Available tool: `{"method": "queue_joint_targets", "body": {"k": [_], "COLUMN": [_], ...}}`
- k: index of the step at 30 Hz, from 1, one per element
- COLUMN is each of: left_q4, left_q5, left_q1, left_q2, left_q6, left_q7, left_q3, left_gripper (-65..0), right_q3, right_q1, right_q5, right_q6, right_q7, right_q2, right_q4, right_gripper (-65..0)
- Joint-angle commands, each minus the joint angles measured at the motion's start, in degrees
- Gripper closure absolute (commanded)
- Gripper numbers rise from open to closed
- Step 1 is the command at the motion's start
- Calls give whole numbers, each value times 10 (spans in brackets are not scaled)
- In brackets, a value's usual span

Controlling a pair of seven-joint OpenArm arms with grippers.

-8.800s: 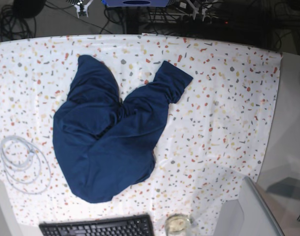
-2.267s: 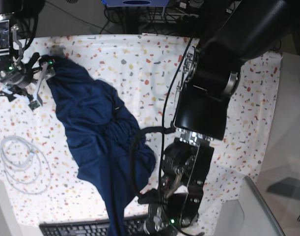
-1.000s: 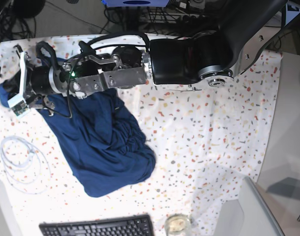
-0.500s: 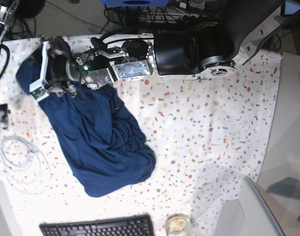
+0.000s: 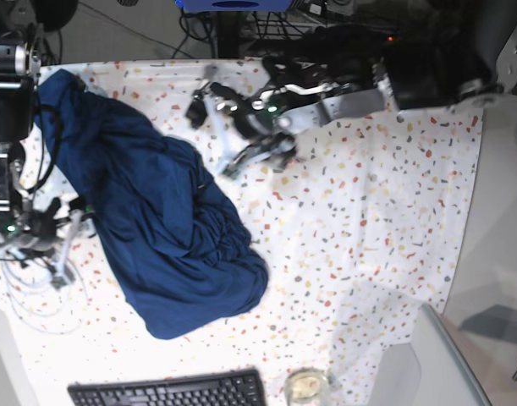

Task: Layout the t-shirt on the table in an organized manner, then fold the t-shirt properly
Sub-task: 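Release the shirt with the left gripper and withdraw it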

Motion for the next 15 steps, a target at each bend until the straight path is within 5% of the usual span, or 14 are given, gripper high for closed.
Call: {"method": "queue_joint_targets", "body": {"k": [1,4,5,10,11,15], "left_q4": [15,26,29,32,30,28], "left_q5": [-9,-9,-9,-9,-9,-9], "left_q1": [11,81,103,158,160,159], "left_q2": [-19,-52,-58,-59,-58,-56], "left_q6": [2,1,1,1,1,1], "left_q7": [4,5,5,5,5,5], "left_q3": [-49,-194,-238,-370,-382,-404], "left_gripper": [-650,-650,-599,-112,-15,0], "right_q3": [3,6,6,6,6,6], "right_q1": [18,27,30,46,46,45], "right_q5": [3,3,3,3,3,3], "right_q6": [7,44,50,54,54,65], "right_q7": [11,10,10,9,9,3], "right_q2": [4,-16,-18,-19,-19,-19], "right_q4": [9,-12,-26,-81,-85,-86], "right_gripper": [-539,-552,-552,-515,-471,-153]}}
